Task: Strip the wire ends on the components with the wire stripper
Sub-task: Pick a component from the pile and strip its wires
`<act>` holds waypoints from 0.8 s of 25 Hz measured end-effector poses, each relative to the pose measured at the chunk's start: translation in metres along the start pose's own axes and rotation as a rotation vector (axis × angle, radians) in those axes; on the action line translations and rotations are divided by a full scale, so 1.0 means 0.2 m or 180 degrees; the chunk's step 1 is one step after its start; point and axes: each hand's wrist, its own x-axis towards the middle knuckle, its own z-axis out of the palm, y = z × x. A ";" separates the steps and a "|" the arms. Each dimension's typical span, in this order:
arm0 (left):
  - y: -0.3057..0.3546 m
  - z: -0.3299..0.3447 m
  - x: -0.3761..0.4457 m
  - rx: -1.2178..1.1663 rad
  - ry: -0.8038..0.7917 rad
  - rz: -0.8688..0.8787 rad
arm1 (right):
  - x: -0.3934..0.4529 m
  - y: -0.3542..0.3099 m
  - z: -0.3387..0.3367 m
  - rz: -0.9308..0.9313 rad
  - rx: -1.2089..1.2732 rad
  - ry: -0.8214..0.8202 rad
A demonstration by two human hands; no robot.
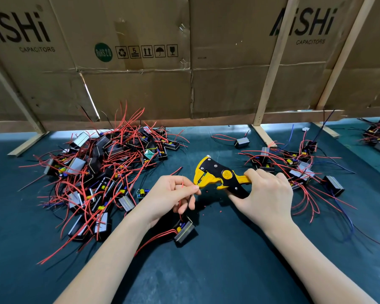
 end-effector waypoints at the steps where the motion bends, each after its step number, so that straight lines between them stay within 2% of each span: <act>1: 0.00 0.00 0.00 0.0009 -0.0007 0.0001 | 0.00 0.00 0.00 -0.0005 0.0001 0.0006; 9: 0.00 -0.01 -0.01 0.0089 -0.0070 0.0011 | -0.01 0.00 0.02 -0.0026 -0.0038 -0.0154; 14: 0.02 0.00 -0.02 0.0104 -0.0128 0.0079 | 0.00 0.01 0.02 -0.0009 0.0121 0.0068; 16: 0.03 -0.02 -0.02 0.0168 -0.0173 0.0066 | 0.00 0.01 0.03 0.0045 0.0062 -0.0016; 20: 0.06 -0.05 -0.05 0.0302 -0.0730 0.0054 | -0.01 0.03 0.05 -0.0022 -0.0307 -0.0313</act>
